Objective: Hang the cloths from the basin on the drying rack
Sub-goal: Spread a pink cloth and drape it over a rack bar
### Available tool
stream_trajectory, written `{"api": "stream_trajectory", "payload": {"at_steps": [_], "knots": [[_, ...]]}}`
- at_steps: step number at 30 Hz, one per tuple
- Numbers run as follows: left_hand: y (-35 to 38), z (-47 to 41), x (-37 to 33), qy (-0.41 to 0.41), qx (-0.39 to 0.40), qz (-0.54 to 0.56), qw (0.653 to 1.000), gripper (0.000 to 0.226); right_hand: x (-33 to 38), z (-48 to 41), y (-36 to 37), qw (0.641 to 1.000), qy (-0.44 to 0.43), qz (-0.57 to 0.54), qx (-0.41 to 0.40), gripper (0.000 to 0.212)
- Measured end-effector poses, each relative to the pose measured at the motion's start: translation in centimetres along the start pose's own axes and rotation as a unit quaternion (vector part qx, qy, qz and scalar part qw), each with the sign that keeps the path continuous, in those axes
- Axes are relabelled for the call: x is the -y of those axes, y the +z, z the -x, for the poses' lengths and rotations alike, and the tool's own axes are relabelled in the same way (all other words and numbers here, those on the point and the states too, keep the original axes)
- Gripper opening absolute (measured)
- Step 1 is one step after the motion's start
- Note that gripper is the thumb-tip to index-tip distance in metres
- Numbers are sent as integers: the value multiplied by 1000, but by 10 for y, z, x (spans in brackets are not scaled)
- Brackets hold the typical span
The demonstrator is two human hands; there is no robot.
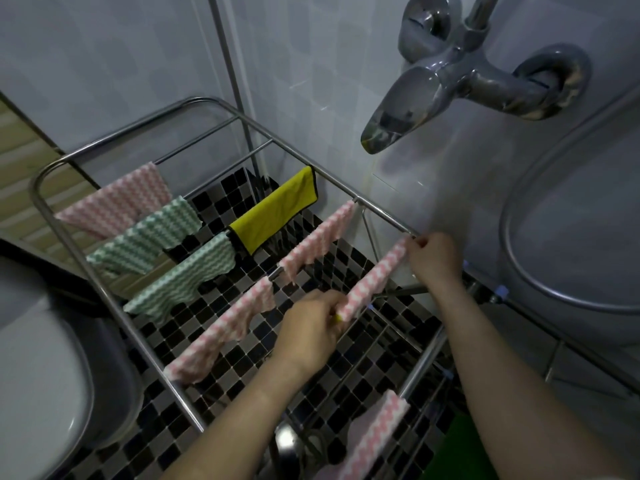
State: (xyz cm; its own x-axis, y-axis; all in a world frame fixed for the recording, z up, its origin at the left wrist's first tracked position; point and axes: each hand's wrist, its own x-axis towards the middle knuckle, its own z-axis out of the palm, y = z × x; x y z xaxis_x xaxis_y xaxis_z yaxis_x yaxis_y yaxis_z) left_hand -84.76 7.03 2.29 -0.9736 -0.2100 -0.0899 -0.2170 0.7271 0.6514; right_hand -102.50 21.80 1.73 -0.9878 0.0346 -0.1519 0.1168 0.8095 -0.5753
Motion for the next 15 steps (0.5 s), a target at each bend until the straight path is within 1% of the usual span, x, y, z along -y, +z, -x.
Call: {"api": "stream_trajectory", "payload": {"at_steps": [4, 6, 7, 8, 9, 11, 12, 13, 15], "knots": [[3, 3, 1, 51, -22, -40, 998, 27, -1, -1, -1, 996, -42, 69, -32, 36], [4, 3, 2, 69, -31, -49, 996, 22, 1, 5, -4, 995, -59, 67, -36, 37], [3, 3, 1, 73, -36, -46, 996, 19, 1, 10, -9, 996, -72, 56, -14, 36], [1, 3, 0, 73, -39, -39, 996, 16, 2, 19, -12, 994, -87, 48, 35, 33], [-1, 1, -1, 70, -38, -29, 996, 14, 5, 30, -14, 987, -105, 54, 106, 31], [-5, -1, -3, 67, -30, -11, 997, 11, 11, 60, -14, 955, -135, 96, 248, 28], [-7, -4, -3, 65, -26, -7, 997, 10, 14, 74, -11, 939, -151, 106, 289, 29], [-8, -6, -4, 66, -25, -6, 997, 10, 16, 86, -8, 931, -165, 105, 307, 29], [-11, -10, -6, 73, -29, -5, 997, 9, 19, 101, -4, 930, -186, 96, 303, 27]]}}
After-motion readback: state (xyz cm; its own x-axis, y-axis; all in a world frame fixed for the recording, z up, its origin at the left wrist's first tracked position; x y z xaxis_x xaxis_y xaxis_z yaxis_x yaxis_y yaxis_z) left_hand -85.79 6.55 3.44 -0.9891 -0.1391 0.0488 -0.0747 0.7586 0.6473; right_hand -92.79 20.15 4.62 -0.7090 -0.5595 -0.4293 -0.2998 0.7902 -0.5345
